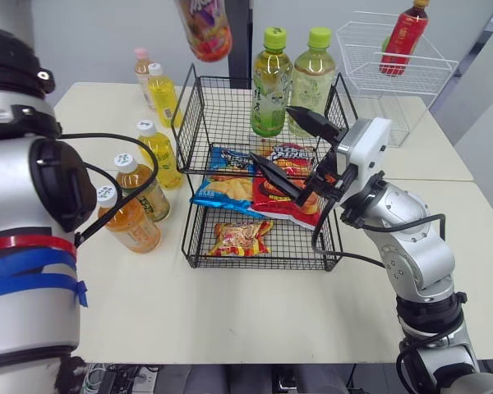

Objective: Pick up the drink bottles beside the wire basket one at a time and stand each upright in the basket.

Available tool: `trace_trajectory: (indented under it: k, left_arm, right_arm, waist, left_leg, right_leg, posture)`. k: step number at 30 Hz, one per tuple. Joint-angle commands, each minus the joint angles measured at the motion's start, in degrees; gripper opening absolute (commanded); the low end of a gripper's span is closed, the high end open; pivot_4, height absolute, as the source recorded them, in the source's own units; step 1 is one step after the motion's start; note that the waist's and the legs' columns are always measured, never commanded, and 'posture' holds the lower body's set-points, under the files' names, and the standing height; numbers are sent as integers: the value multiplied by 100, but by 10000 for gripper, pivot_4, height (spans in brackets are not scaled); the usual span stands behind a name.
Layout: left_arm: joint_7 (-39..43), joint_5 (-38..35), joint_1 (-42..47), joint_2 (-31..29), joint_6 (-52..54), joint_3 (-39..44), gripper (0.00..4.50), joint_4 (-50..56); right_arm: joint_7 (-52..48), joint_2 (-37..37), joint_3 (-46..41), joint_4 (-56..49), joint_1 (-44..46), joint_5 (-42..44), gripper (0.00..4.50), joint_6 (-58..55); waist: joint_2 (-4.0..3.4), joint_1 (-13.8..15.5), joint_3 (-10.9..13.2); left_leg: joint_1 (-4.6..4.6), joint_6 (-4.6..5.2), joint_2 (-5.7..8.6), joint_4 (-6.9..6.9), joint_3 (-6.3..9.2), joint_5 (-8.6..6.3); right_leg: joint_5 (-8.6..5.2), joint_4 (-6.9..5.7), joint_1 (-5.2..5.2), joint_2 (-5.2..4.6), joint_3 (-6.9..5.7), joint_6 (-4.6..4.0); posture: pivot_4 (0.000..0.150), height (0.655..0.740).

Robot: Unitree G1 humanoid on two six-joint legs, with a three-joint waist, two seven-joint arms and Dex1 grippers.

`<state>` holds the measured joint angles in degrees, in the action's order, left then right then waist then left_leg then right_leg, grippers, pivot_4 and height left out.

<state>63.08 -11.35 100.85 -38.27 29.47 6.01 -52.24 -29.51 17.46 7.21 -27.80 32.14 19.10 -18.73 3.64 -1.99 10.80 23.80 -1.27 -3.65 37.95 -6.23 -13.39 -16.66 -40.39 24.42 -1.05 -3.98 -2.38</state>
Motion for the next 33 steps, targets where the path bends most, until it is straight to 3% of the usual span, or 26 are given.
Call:
trace_trajectory:
  k: [1, 13, 25, 33]
  left_arm:
    - [157, -39, 76, 50, -48, -79, 13640, 227]
    - [-35, 156, -631, 408, -366, -317, 13640, 62]
    - [-129, 300, -634, 555, -843, -327, 13640, -570]
    - [-144, 347, -624, 490, -983, -301, 40151, -724]
  right_arm:
    - [144, -16, -137, -370, 9, -38, 45000, 92]
    - [289, 35, -147, -486, -43, -105, 45000, 18]
    - [286, 37, -165, -527, -67, -109, 45000, -65]
    - [307, 8, -155, -555, -75, -108, 45000, -94]
  waist:
    - [-2, 0, 1]
    - [-2, 15, 1]
    - [-2, 21, 1]
    - [-1, 18, 1]
  left_leg:
    - [-2, -2, 0, 1, 0, 2]
    - [-5, -2, 3, 17, -6, 3]
    - [-5, -2, 5, 19, -8, 3]
    - [-8, -3, 5, 22, -8, 4]
  right_leg:
    - [-2, -6, 0, 0, 1, 1]
    - [-1, -34, 4, -2, 12, -2]
    - [-1, -36, 5, -3, 14, -3]
    - [-1, -45, 4, -2, 14, -3]
  posture:
    - [1500, 7400]
    - [1500, 7400]
    - [1500, 7400]
    - [1500, 7400]
